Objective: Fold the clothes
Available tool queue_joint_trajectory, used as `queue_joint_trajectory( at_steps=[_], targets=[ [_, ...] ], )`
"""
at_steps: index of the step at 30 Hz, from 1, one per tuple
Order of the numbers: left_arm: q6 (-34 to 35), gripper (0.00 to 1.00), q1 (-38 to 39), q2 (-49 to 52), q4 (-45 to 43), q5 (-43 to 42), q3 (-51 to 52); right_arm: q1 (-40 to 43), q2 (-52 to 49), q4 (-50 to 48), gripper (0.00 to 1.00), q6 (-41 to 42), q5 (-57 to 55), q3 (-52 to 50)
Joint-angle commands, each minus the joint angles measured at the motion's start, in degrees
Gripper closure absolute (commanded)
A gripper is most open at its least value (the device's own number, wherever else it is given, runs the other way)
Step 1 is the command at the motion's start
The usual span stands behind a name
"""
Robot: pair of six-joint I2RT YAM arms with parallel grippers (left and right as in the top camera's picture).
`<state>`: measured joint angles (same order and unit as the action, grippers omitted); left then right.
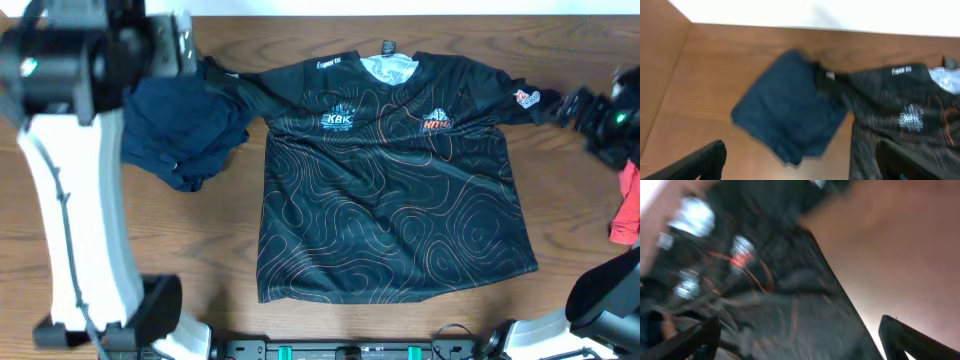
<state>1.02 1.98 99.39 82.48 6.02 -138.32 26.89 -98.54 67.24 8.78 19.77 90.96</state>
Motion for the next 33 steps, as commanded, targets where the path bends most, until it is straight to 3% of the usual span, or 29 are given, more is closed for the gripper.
queue_joint_trajectory(
  at_steps=[1, 3, 5, 11, 16, 17, 19, 21, 25, 31, 32, 33],
  targets=[
    [4.0, 0.04, -0.3, -1.5, 4.1, 0.4, -0.3, -1.5, -1.2, 1.3, 0.06, 1.0, -11.1, -6.0],
    [4.7, 0.04, -0.3, -2.4, 7.2, -0.3, -0.3, -1.4, -1.2, -0.2, 0.16, 1.8, -16.9, -11.4],
    [4.7, 0.04, -0.3, -3.1, 9.5, -1.8, -0.3, -0.7, -1.2, -2.6, 0.19, 3.9, -21.1, -17.0],
    [4.7, 0.04, -0.3, -3.5, 12.5, -4.8, -0.3, 0.6, -1.2, -11.1, 0.31, 3.2, -10.0, -31.0],
    [4.7, 0.04, -0.3, -3.5, 12.5, -5.2, -0.3, 0.6, -1.2, -12.7, 0.43, 5.0, -12.5, -36.8],
    [4.7, 0.04, -0.3, -3.5, 12.5, -5.2, -0.3, 0.6, -1.2, -12.9, 0.57, 5.0, -12.5, -37.4],
    [4.7, 0.04, -0.3, -3.5, 12.5, -5.2, -0.3, 0.7, -1.2, -12.9, 0.75, 6.0, -14.9, -37.7],
    [4.7, 0.04, -0.3, -3.5, 12.4, -5.2, -0.3, 1.2, -1.2, -12.9, 0.99, 8.3, -19.9, -37.3],
    [4.7, 0.04, -0.3, -3.5, 12.2, -5.2, -0.3, 5.1, -1.2, -13.2, 0.99, 13.5, -27.1, -33.3],
    [4.7, 0.04, -0.3, -3.5, 12.2, -5.6, -0.3, 12.3, -1.2, -11.5, 0.98, 13.4, -32.9, -19.6],
    [4.7, 0.04, -0.3, -3.5, 12.2, -5.6, -0.3, 12.9, -1.2, -10.9, 0.86, 13.4, -32.8, -17.6],
    [4.7, 0.04, -0.3, -3.5, 12.2, -5.6, -0.3, 13.4, -1.2, -10.1, 0.64, 13.0, -32.0, -15.6]
  ],
)
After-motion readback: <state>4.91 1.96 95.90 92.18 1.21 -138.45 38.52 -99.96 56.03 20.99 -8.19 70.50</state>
